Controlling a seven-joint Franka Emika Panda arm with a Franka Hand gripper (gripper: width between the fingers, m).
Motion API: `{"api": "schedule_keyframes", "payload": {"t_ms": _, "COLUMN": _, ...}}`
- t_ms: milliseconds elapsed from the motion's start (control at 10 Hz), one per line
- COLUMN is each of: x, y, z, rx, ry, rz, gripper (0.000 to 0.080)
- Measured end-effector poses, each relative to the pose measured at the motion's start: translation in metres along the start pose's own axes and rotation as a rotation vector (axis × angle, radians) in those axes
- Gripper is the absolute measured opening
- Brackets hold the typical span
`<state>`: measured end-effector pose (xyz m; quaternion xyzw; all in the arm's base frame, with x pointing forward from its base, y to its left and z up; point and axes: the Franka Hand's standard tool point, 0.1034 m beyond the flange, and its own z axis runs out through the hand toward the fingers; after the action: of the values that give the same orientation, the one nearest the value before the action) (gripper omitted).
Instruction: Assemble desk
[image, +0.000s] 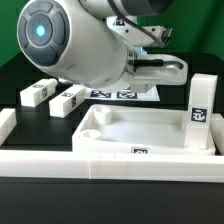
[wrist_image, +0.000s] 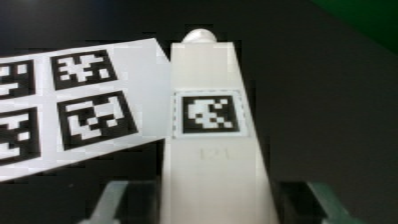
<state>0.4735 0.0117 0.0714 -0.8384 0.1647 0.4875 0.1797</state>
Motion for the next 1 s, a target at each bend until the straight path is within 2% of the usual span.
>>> {"api": "schedule_keyframes", "payload": {"t_ms": 100, "x": -0.003, "y": -0.006, "z": -0.013, "rx": 0.0, "ry": 0.055, "rz": -0.014, "gripper": 0.029}}
{"api": "schedule_keyframes", "payload": {"t_ms": 200, "x": -0.004, "y": -0.012, "z": -0.025, "rx": -0.014, "ry": 0.11, "rz": -0.026, "gripper": 0.029}}
{"api": "schedule_keyframes", "payload": {"t_ms": 300, "x": -0.001, "y": -0.018, "z": -0.034, "rx": -0.015, "ry": 0.184, "rz": -0.036, "gripper": 0.029}}
{"api": "schedule_keyframes", "payload": {"t_ms": 700, "x": 0.006, "y": -0.021, "z": -0.041, "rx": -0.004, "ry": 0.464, "rz": -0.039, "gripper": 0.029}}
{"api": "schedule_keyframes", "payload": {"t_ms": 800, "x": 0.009, "y": -0.023, "z": -0.048, "rx": -0.002, "ry": 0.557, "rz": -0.044, "gripper": 0.029}}
{"api": "schedule_keyframes", "payload": {"t_ms": 900, "x": -0.002, "y": -0.026, "z": -0.057, "rx": -0.009, "ry": 0.601, "rz": -0.059, "gripper": 0.029}}
{"api": "schedule_keyframes", "payload": {"t_ms": 1000, "x": -0.014, "y": -0.032, "z": -0.074, "rx": -0.01, "ry": 0.662, "rz": -0.077, "gripper": 0.029}}
